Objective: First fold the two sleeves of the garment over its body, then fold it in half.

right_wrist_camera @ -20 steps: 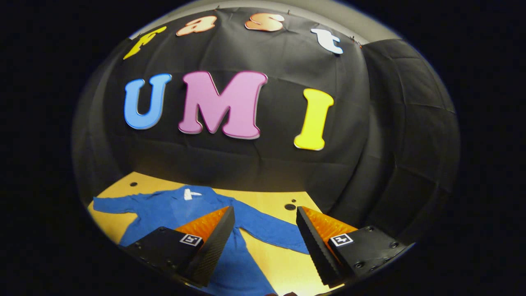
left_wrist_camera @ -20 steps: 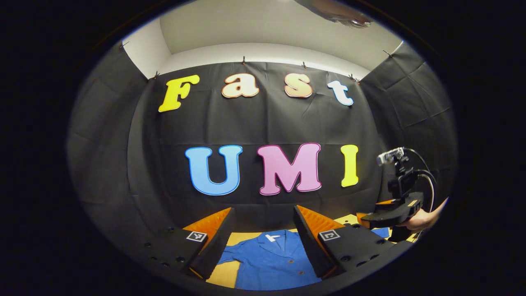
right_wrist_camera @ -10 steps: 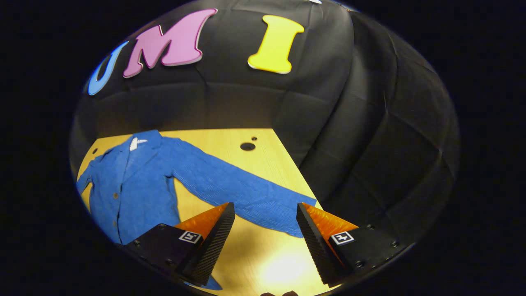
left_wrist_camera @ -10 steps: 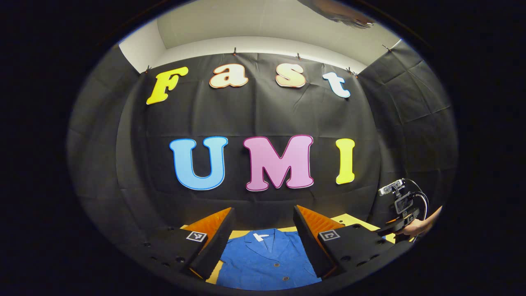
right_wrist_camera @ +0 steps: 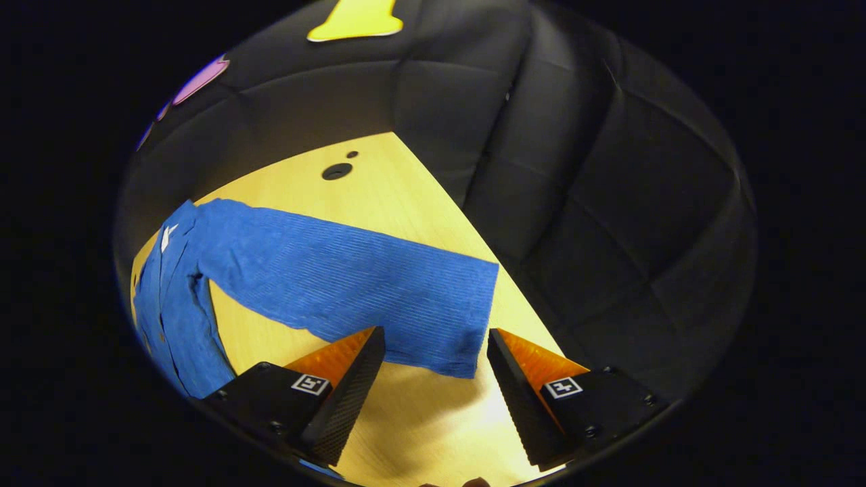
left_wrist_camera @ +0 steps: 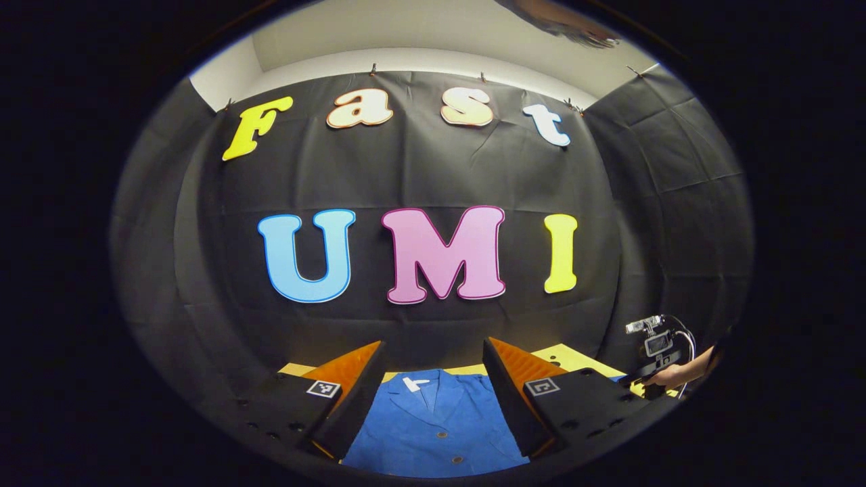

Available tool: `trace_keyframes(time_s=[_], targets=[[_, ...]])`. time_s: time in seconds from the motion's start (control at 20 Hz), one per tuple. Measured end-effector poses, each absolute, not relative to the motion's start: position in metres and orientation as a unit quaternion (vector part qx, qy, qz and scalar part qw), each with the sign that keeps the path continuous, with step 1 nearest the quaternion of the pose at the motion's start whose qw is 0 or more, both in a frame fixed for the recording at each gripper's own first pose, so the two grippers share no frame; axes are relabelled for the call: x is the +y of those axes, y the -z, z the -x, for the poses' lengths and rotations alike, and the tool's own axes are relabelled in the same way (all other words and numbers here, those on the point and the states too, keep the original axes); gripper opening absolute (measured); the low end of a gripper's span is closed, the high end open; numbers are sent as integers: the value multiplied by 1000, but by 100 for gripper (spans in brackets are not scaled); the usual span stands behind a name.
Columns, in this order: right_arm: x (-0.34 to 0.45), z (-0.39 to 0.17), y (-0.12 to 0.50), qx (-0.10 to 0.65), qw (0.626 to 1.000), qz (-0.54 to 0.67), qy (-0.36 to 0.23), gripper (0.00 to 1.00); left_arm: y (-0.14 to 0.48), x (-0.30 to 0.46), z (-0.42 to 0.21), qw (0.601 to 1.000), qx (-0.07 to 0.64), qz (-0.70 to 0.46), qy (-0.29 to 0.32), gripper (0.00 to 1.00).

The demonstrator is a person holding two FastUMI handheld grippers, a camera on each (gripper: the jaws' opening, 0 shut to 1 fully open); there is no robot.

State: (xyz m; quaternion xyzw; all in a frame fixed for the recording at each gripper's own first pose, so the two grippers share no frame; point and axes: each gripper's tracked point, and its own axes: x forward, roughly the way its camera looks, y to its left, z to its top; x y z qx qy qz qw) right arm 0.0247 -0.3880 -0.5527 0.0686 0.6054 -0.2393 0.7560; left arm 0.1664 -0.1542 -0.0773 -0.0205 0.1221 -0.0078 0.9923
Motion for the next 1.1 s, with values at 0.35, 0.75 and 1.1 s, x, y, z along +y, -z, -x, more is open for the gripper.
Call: trace_keyframes(time_s=[0.35,0.75,1.1], targets=[[-389,-18,572,631,720,-127,261,96,79,-156,-174,992,123,17,12,81],[-361,-37,573,621,739,-174,195,7,83,-158,-164,991,130,24,5,81],[-304,-108,516,576,804,-120,90,5,89,-149,-146,989,141,36,-19,81]])
